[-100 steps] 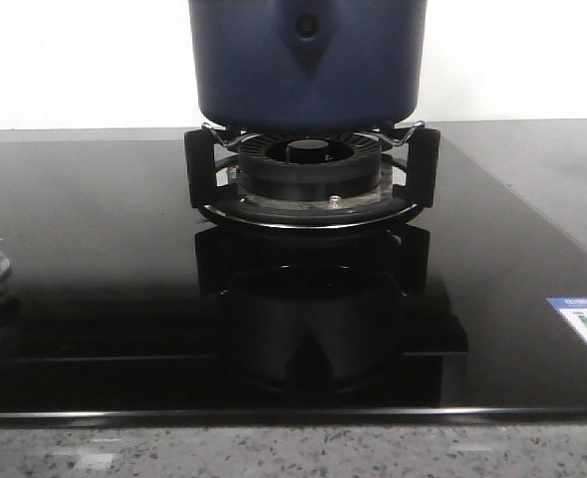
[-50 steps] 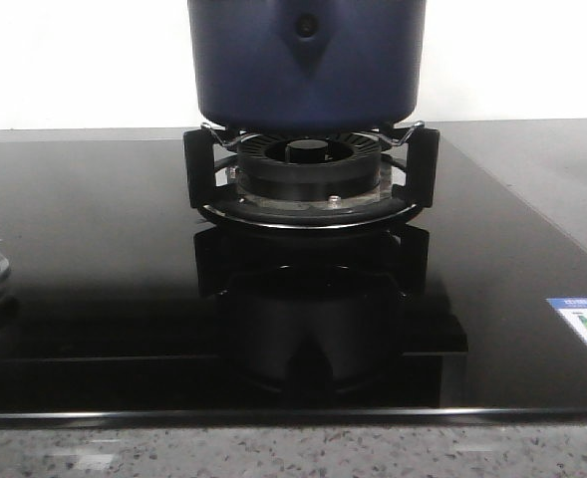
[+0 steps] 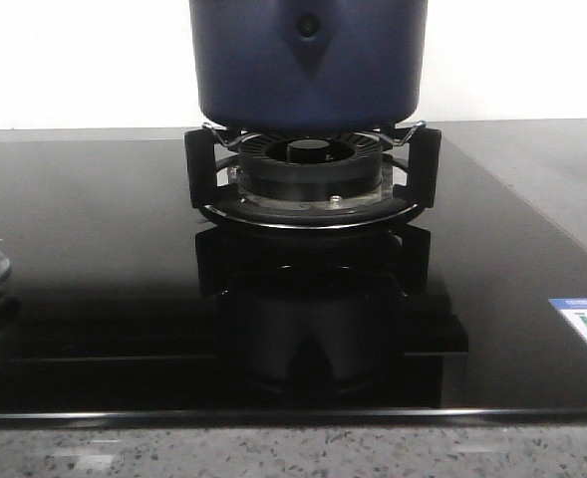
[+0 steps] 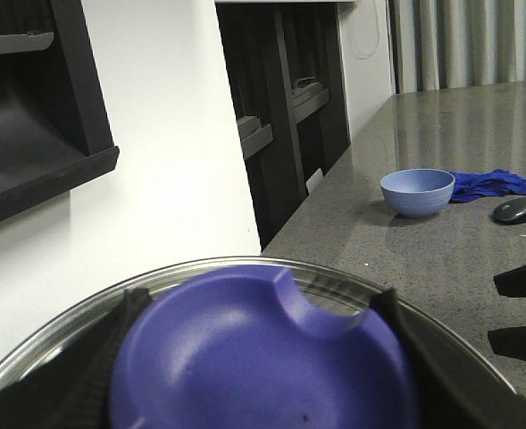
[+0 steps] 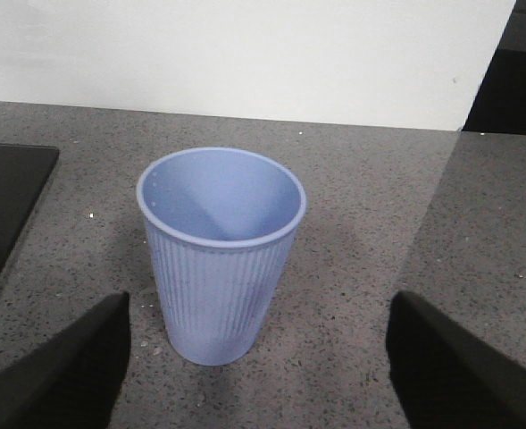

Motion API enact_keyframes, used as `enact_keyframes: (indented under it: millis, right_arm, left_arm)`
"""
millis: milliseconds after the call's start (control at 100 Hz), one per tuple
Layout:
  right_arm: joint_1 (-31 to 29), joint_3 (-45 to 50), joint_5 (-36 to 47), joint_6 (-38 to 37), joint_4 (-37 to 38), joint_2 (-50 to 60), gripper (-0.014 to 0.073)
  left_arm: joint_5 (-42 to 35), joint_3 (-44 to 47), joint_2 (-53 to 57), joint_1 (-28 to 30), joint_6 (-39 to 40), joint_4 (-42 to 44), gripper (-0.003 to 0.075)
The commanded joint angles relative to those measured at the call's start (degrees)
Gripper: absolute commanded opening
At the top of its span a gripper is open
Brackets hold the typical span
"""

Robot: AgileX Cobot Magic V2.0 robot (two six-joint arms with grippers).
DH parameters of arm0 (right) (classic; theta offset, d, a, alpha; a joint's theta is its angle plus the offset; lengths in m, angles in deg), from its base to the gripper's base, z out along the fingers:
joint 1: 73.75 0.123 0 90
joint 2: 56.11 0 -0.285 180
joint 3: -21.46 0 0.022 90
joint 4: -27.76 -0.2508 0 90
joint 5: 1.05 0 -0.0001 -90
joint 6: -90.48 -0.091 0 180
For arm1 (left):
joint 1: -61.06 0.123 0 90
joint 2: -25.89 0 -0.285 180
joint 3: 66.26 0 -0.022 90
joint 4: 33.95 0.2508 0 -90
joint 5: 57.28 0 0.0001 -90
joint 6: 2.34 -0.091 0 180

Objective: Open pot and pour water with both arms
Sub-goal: 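Move the right gripper down around the light blue ribbed cup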

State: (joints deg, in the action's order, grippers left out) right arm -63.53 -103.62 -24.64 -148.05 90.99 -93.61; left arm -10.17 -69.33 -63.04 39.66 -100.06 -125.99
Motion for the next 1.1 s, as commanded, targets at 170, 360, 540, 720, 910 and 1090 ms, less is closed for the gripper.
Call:
enact_keyframes:
  millis: [170, 360, 540, 720, 910, 1090]
  right_arm:
    - [0.18, -1.45, 3.82, -1.77, 3.15, -2.46, 0.0535]
    - [0.18, -1.45, 5.71, -3.81, 5.06, -4.51, 0.0535]
    - [0.18, -1.45, 6.81, -7.98, 4.92, -5.03, 0.0535]
    - [0.18, -1.95, 10.88, -10.74, 0.77, -3.75, 0.0532]
    - [0.18, -4.30, 9.43, -10.74, 0.86, -3.75, 0.0532]
    - [0.18, -5.67, 8.13, -10.64, 1.00, -3.75, 0.0532]
  left_arm:
    - [0.96, -2.13, 2.47, 0.12, 0.55, -4.45, 0.0335]
    - [1.08, -2.13, 2.37, 0.12, 0.55, -4.45, 0.0335]
    - [1.29, -2.13, 2.37, 0.12, 0.55, -4.45, 0.0335]
    - [1.40, -2.13, 2.37, 0.12, 0.55, -4.30, 0.0335]
    - [1.40, -2.13, 2.37, 0.12, 0.55, -4.09, 0.0335]
    - [1.40, -2.13, 2.37, 0.12, 0.55, -4.09, 0.0335]
